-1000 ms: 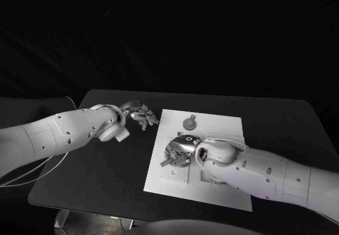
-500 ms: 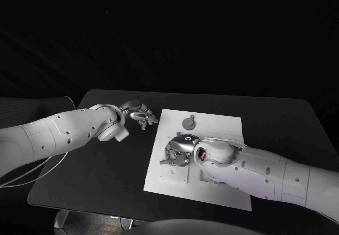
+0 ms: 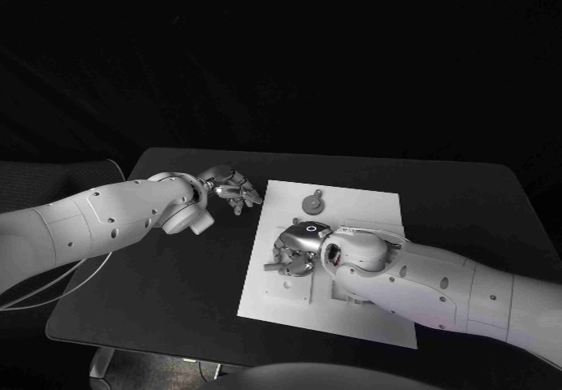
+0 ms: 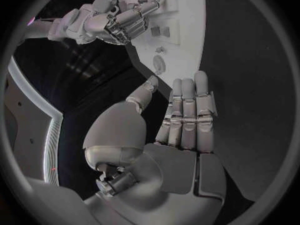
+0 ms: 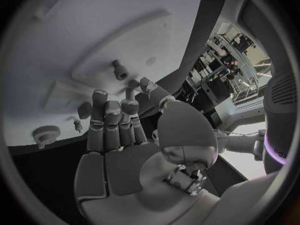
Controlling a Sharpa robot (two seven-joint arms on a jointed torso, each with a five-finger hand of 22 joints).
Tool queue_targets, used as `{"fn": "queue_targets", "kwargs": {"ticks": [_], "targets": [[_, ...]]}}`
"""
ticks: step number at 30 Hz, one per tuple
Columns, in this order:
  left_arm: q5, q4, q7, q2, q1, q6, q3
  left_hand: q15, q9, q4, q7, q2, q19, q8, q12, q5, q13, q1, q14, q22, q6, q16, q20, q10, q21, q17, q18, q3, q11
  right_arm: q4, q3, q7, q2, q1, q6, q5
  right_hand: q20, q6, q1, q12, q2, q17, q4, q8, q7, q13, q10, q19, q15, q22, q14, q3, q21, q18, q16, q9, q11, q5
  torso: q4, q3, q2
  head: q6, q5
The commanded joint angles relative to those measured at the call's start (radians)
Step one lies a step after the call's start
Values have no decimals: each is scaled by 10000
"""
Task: Assemble the parts on the task board
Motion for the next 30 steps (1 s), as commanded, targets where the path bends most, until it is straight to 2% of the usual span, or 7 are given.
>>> {"fn": "queue_targets", "kwargs": {"ticks": [1,3,5,7,10,19,30], "targets": [[65,19,91,25,10,-63,7,-11,-10,-12,12,54,27,16,-41,43,12,24,62,11,38,-44,-45,-7,-64,9,158,24,-9,-57,-59,-312,-49,-58,338,-254,-28,103,38,20,187,-14,-45,67,54,-12,21,92,-8,101,18,114,59,-13,65,60,-9,62,-5,8,0,-3,-5],[65,16,97,28,10,-61,7,-10,-11,-12,13,54,26,15,-42,45,14,25,63,11,36,-45,-44,-8,-65,10,157,26,-8,-32,-59,-362,-69,-58,150,-255,-35,200,66,27,278,-19,-65,119,20,-18,44,112,-34,104,36,185,73,-13,76,81,-41,121,-2,8,0,-1,-9],[65,16,93,28,10,-59,7,-10,-13,-9,15,57,27,13,-43,55,16,25,63,12,33,-48,-43,-9,-67,11,157,30,-7,10,-59,-389,-112,-58,91,-256,-60,426,191,28,452,-39,-53,231,-59,-48,127,182,-105,103,103,490,103,-13,92,128,-124,486,2,8,-1,15,-21],[65,14,92,28,10,-61,7,-7,-18,-7,19,61,32,11,-48,173,35,42,69,19,27,-64,-42,-12,-77,23,156,60,-4,52,-59,-387,-151,-58,106,-262,-64,502,130,10,433,-61,-17,259,-92,-79,183,228,-144,102,148,693,124,-13,92,139,-157,854,1,9,2,15,-21],[65,13,92,22,10,-65,7,-6,-20,-7,20,60,35,11,-51,231,46,48,72,24,27,-72,-41,-12,-82,30,154,74,-3,109,-58,-375,-179,-58,186,-269,-78,655,20,4,429,-78,5,335,-148,-103,256,277,-183,107,198,792,155,-13,101,175,-205,1066,2,6,3,12,-24],[65,16,91,20,10,-70,7,-6,-21,-6,21,60,36,12,-52,244,50,48,74,26,27,-75,-40,-13,-84,33,154,79,-3,182,-58,-348,-193,-55,496,-306,-107,832,-207,-18,437,-105,84,421,-227,-142,361,336,-246,106,270,844,189,-13,108,219,-281,1045,4,-5,-1,12,-30],[65,43,92,-29,10,-89,6,-5,-22,-4,22,57,38,11,-53,257,56,45,77,29,25,-80,-39,-12,-86,38,153,82,-2,431,-53,-143,-446,-42,-637,92,-141,846,-370,-41,347,-129,161,416,-252,-163,411,372,-285,94,309,871,198,-13,99,225,-309,890,2,-3,1,41,-33]]}}
